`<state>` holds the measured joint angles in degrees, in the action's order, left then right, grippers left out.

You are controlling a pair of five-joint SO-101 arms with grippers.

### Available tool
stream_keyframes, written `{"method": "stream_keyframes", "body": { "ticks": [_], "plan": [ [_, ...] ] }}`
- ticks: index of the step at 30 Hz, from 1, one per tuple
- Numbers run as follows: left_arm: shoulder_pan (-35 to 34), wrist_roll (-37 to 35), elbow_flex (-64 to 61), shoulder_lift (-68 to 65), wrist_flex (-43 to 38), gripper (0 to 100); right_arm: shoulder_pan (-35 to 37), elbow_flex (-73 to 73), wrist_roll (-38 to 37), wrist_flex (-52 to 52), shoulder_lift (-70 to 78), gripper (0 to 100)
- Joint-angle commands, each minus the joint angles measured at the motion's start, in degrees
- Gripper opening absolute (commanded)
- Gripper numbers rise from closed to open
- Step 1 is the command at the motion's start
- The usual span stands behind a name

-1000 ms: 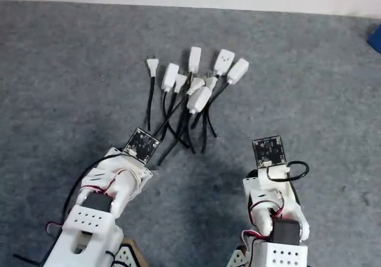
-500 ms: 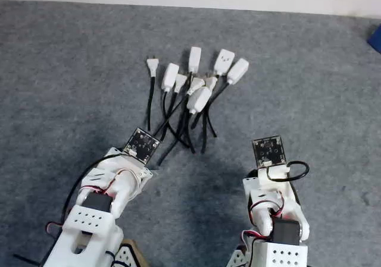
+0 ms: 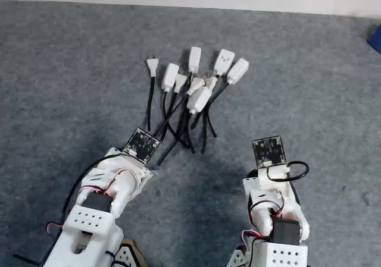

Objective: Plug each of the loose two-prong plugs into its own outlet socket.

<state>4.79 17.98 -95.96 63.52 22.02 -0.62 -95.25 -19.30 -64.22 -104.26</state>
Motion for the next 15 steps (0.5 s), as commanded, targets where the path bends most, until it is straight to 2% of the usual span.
{"method": "stream_keyframes", "body": {
  "ticks": [1, 5, 8, 11, 15],
  "plan": [
    [0.8, 0.3, -0.8, 0.6, -0.6, 34, 6.5, -8.8, -0.4, 0.7, 3.7, 0.8],
    [0.8, 0.3, -0.8, 0.6, -0.6, 34, 23.1, -6.8, -0.5, 1.1, 13.0, 0.8],
    [0.8, 0.3, -0.8, 0.6, -0.6, 34, 32.1, -6.0, -0.5, 1.1, 13.6, 0.8],
    [0.8, 0.3, -0.8, 0.6, -0.6, 34, 37.1, -6.2, -0.5, 0.8, 10.9, 0.8],
    [0.8, 0.3, -0.8, 0.6, -0.6, 34, 38.6, -8.0, -0.5, 0.7, 5.3, 0.8]
  ]
}}
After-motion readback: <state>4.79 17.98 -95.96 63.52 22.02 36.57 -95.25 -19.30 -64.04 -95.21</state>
